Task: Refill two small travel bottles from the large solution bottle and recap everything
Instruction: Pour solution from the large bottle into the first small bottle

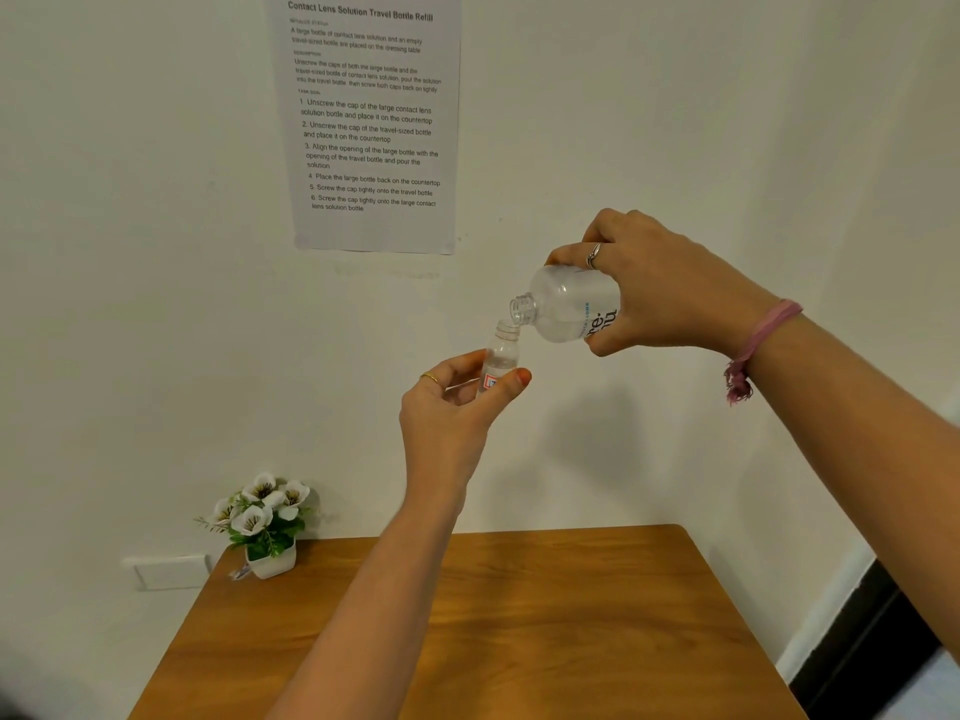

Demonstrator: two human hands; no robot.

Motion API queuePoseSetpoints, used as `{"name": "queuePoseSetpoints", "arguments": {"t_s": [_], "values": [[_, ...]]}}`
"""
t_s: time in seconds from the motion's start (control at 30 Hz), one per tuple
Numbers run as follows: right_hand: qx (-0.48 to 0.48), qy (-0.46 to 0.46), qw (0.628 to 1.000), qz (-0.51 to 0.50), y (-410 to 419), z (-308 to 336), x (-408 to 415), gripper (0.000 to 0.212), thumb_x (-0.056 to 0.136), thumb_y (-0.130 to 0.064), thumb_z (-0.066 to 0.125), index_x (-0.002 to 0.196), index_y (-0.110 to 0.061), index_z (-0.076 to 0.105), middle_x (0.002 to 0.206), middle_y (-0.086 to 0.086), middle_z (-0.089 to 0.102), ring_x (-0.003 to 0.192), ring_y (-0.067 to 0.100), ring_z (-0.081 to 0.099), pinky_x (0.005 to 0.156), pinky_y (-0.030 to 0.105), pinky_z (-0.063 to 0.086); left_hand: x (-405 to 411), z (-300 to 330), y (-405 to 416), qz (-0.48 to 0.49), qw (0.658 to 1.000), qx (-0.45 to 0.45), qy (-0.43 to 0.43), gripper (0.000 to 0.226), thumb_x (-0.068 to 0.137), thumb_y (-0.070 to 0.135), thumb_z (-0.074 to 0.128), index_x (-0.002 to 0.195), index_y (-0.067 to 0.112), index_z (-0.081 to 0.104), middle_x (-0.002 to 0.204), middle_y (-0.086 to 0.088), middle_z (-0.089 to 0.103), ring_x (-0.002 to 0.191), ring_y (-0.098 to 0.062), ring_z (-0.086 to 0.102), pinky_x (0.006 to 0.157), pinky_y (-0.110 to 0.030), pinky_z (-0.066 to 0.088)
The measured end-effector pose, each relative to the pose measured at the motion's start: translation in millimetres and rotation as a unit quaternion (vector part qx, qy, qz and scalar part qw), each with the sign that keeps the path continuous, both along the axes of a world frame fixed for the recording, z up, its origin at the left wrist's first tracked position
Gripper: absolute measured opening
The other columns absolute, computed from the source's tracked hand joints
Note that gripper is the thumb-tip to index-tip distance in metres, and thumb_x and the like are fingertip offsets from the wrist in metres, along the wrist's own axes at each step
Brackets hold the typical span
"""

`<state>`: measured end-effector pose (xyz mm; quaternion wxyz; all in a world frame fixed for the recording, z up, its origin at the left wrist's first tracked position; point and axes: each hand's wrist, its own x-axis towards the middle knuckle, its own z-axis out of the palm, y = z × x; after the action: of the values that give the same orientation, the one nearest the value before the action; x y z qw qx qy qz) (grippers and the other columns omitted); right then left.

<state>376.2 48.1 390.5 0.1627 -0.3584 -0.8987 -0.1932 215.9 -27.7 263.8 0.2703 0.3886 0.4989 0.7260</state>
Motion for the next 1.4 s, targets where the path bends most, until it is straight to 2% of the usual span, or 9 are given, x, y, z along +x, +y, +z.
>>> {"name": "queuePoseSetpoints", "arguments": {"t_s": [0.27,0.67,0.9,1.4], "values": [[0.001,0.000,1.000,-0.001,-2,3,3,0.079,0.066,-0.033,0.076,0.137,-0.032,0.043,0.118,0.000,0.045,0.107,0.020,0.043,0.075,0.030,0.042,3,2,1,-0.002,1.000,0.004,-0.005,0.044,0.067,0.021,0.086,0.107,0.015,0.069,0.081,0.013,0.073,0.075,0.000,0.070,0.064,-0.008,0.052],[-0.004,0.004,1.000,-0.006,-3,1,8,0.080,0.065,-0.034,0.077,0.137,-0.031,0.044,0.117,0.000,0.045,0.106,0.020,0.043,0.073,0.029,0.039,8,0,0,-0.013,1.000,0.000,-0.007,0.040,0.067,0.022,0.086,0.103,0.020,0.068,0.072,0.021,0.071,0.073,0.004,0.068,0.060,-0.006,0.049],[-0.007,0.009,1.000,-0.008,-3,-1,10,0.080,0.065,-0.034,0.077,0.137,-0.031,0.043,0.117,-0.001,0.045,0.107,0.020,0.043,0.074,0.031,0.044,10,2,-1,-0.012,1.000,0.003,-0.011,0.042,0.067,0.021,0.086,0.106,0.017,0.069,0.079,0.016,0.071,0.074,0.003,0.068,0.060,-0.005,0.049],[0.001,-0.004,1.000,-0.013,-2,1,11,0.079,0.066,-0.034,0.076,0.137,-0.032,0.043,0.117,-0.001,0.045,0.107,0.019,0.043,0.071,0.028,0.037,12,1,2,-0.007,1.000,-0.001,-0.017,0.044,0.066,0.022,0.086,0.107,0.017,0.069,0.083,0.015,0.071,0.074,0.003,0.068,0.062,-0.007,0.050]]}}
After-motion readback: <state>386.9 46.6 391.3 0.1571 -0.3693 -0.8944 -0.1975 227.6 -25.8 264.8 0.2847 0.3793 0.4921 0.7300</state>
